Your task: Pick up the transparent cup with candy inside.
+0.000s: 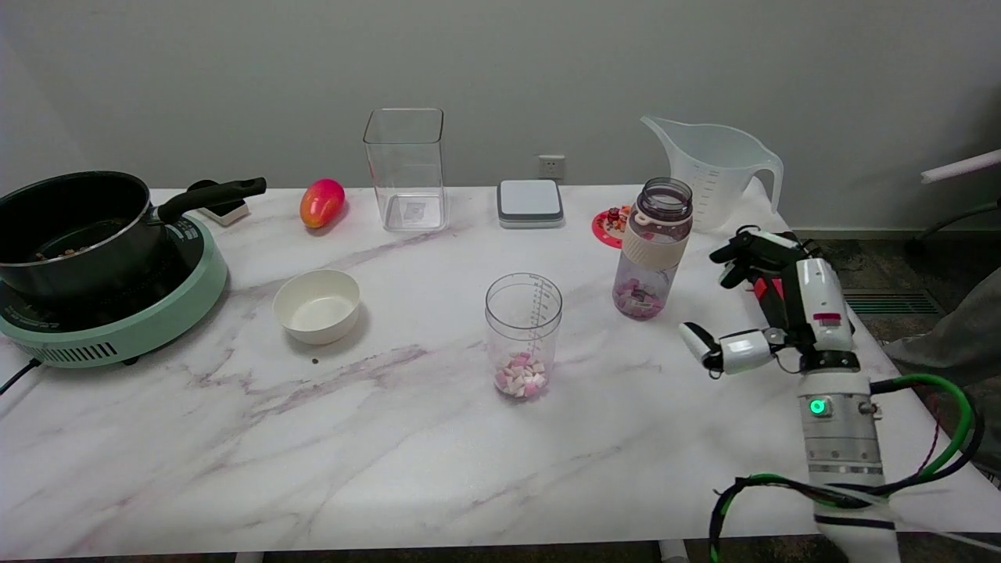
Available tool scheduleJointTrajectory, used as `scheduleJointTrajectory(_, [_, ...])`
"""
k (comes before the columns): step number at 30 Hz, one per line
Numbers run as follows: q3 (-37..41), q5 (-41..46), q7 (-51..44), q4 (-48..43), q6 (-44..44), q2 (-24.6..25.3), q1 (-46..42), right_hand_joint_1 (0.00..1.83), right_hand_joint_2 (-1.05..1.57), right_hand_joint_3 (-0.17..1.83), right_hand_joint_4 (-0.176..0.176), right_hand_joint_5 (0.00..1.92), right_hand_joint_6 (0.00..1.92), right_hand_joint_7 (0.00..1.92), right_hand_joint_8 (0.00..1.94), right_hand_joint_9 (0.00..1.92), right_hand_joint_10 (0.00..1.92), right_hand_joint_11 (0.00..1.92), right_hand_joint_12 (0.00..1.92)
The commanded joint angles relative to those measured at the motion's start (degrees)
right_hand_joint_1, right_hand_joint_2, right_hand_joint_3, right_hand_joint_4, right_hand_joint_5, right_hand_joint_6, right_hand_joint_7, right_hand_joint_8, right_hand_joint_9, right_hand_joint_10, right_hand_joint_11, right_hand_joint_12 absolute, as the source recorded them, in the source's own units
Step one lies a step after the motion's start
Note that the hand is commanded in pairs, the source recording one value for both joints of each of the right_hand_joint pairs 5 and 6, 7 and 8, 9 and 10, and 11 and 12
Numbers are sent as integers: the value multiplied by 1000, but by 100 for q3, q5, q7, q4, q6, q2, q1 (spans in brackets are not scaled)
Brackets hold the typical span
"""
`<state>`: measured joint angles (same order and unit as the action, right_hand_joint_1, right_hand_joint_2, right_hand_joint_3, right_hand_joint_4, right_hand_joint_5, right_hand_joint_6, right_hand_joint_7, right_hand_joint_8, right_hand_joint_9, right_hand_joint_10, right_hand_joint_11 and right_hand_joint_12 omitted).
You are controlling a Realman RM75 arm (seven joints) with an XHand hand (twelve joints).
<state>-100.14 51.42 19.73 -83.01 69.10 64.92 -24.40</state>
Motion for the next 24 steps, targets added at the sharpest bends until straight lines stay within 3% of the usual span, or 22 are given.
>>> scheduleJointTrajectory(1, [-1849,856,-299,-448,822,442,-61,1186,-140,1221,0,916,916,1136,1136,862,862,882,882])
scheduleJointTrajectory(5, [-1990,904,-7,-350,738,442,59,1172,-126,1235,0,933,933,1115,1115,852,852,878,878])
scheduleJointTrajectory(16, [-2038,1038,1340,-384,-133,431,235,1178,-289,1456,0,731,731,854,854,810,810,877,877])
scheduleJointTrajectory(24, [-2027,1006,1969,-387,-665,305,472,1142,-387,1488,0,561,561,776,776,777,777,859,859])
